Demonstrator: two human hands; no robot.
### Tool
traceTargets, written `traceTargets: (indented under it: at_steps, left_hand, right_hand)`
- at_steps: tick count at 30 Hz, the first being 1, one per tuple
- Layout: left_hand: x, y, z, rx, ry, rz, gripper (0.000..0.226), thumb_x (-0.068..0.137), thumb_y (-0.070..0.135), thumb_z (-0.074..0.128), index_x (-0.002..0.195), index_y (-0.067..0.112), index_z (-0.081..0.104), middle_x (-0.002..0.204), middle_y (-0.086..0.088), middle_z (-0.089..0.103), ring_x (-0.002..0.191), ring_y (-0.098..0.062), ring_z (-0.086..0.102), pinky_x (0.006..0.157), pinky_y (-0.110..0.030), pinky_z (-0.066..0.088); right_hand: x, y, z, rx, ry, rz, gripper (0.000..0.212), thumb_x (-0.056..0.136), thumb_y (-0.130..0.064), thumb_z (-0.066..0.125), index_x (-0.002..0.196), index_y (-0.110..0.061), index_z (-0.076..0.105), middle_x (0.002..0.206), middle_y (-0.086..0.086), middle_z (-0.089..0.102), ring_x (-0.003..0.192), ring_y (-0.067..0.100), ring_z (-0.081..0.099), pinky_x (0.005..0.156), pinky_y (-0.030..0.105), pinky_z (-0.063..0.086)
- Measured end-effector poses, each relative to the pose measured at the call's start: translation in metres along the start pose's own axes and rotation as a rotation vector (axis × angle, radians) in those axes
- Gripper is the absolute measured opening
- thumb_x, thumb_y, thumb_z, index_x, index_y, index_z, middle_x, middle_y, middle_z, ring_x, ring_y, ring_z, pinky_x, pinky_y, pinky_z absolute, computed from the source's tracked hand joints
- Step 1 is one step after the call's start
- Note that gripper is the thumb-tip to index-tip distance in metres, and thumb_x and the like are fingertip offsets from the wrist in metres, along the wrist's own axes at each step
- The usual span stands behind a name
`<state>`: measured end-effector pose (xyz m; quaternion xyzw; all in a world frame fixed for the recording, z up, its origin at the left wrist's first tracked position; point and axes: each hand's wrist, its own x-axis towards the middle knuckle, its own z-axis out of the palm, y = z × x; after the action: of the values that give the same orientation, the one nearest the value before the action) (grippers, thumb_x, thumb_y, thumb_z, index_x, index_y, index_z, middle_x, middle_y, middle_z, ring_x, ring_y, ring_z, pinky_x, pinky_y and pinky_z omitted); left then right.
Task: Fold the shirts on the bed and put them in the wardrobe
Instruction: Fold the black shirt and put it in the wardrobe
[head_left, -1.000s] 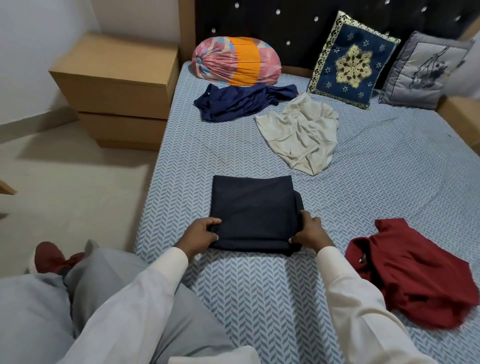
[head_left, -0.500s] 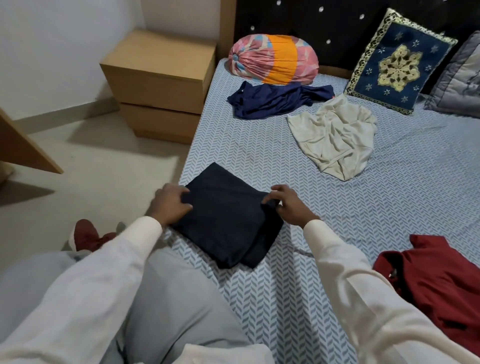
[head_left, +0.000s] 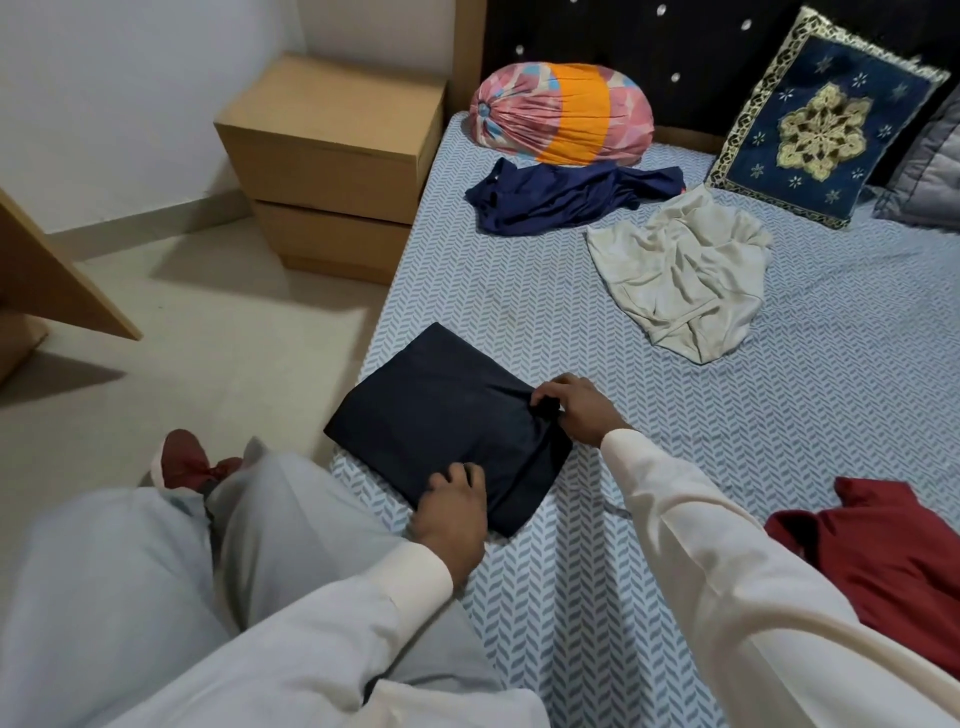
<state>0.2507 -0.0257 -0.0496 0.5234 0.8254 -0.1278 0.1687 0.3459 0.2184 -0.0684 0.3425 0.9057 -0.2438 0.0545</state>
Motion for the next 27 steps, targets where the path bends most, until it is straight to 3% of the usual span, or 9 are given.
traceTargets:
  at_steps: [4, 8, 10, 12, 16, 19, 21, 23, 27]
  left_hand:
    - [0.003, -0.002, -0.005, 0.020, 0.015, -0.010, 0.041, 0.092, 0.009, 0.054, 0.130, 0.006, 0.038, 0.123, -0.018, 0.049, 0.105, -0.032, 0.057, 0.075, -0.036, 0.053]
    - [-0.002, -0.016, -0.021, 0.012, 0.127, 0.093, 0.029, 0.092, 0.006, 0.050, 0.121, 0.008, 0.045, 0.118, -0.014, 0.057, 0.102, -0.031, 0.062, 0.075, -0.036, 0.051]
    - [-0.007, -0.033, -0.040, -0.040, 0.244, 0.134, 0.023, 0.090, 0.011, 0.050, 0.113, 0.014, 0.049, 0.112, -0.009, 0.059, 0.098, -0.031, 0.063, 0.071, -0.035, 0.048]
    - [-0.012, -0.060, -0.063, -0.144, 0.387, 0.163, 0.020, 0.085, 0.021, 0.055, 0.104, 0.018, 0.054, 0.103, -0.004, 0.062, 0.094, -0.029, 0.064, 0.069, -0.036, 0.047]
    - [-0.026, -0.116, -0.111, -0.417, 0.555, 0.289, 0.031, 0.070, 0.028, 0.063, 0.101, 0.028, 0.065, 0.091, 0.010, 0.067, 0.085, -0.015, 0.063, 0.070, -0.029, 0.047]
    - [-0.047, -0.137, -0.143, -0.671, 0.692, 0.418, 0.036, 0.065, 0.015, 0.065, 0.100, 0.023, 0.072, 0.089, 0.016, 0.069, 0.078, -0.001, 0.061, 0.073, -0.022, 0.050]
    - [-0.060, -0.141, -0.156, -0.805, 0.709, 0.454, 0.036, 0.069, 0.006, 0.068, 0.102, 0.020, 0.072, 0.089, 0.016, 0.070, 0.077, 0.001, 0.063, 0.073, -0.017, 0.051]
    - [-0.063, -0.140, -0.160, -0.961, 0.660, 0.461, 0.035, 0.075, -0.002, 0.071, 0.104, 0.018, 0.071, 0.091, 0.010, 0.072, 0.076, -0.006, 0.066, 0.073, -0.020, 0.054]
    - [-0.040, -0.133, -0.144, -1.042, 0.551, 0.433, 0.030, 0.080, 0.002, 0.073, 0.102, 0.022, 0.070, 0.093, 0.007, 0.072, 0.081, -0.019, 0.070, 0.076, -0.030, 0.056]
  right_hand:
    - [0.001, 0.002, 0.002, 0.020, -0.005, 0.003, 0.041, 0.086, -0.010, 0.053, 0.108, -0.043, 0.064, 0.117, -0.005, 0.055, 0.115, 0.024, 0.047, 0.100, 0.043, 0.043]
    - [-0.003, 0.006, -0.005, 0.252, 0.097, -0.010, 0.045, 0.082, -0.007, 0.052, 0.098, -0.047, 0.063, 0.111, -0.002, 0.066, 0.107, 0.022, 0.059, 0.100, 0.044, 0.047]
    - [-0.012, -0.001, -0.017, 0.398, 0.205, -0.003, 0.039, 0.084, 0.004, 0.056, 0.102, -0.028, 0.069, 0.111, -0.003, 0.067, 0.109, 0.018, 0.061, 0.101, 0.028, 0.046]
    - [-0.027, -0.013, -0.034, 0.524, 0.324, -0.001, 0.037, 0.087, 0.007, 0.057, 0.106, -0.023, 0.067, 0.113, -0.008, 0.065, 0.118, 0.017, 0.059, 0.096, 0.014, 0.042]
    - [-0.076, -0.039, -0.080, 0.652, 0.408, -0.103, 0.034, 0.090, -0.010, 0.057, 0.108, -0.037, 0.067, 0.118, -0.009, 0.066, 0.116, 0.014, 0.061, 0.095, 0.034, 0.047]
    - [-0.120, -0.057, -0.111, 0.741, 0.359, -0.200, 0.014, 0.092, 0.001, 0.057, 0.100, -0.007, 0.064, 0.092, 0.013, 0.064, 0.088, 0.019, 0.061, 0.079, 0.034, 0.045]
    - [-0.150, -0.069, -0.123, 0.856, 0.360, -0.283, 0.005, 0.092, 0.001, 0.061, 0.097, 0.003, 0.060, 0.081, 0.018, 0.054, 0.077, 0.019, 0.053, 0.069, 0.029, 0.043]
    - [-0.170, -0.074, -0.126, 0.949, 0.405, -0.330, 0.017, 0.090, -0.012, 0.061, 0.096, 0.004, 0.061, 0.079, 0.014, 0.053, 0.071, 0.018, 0.049, 0.062, 0.024, 0.041]
    - [-0.176, -0.066, -0.114, 0.979, 0.434, -0.238, 0.019, 0.094, -0.004, 0.058, 0.109, 0.004, 0.067, 0.087, 0.001, 0.069, 0.080, 0.010, 0.060, 0.069, 0.019, 0.047]
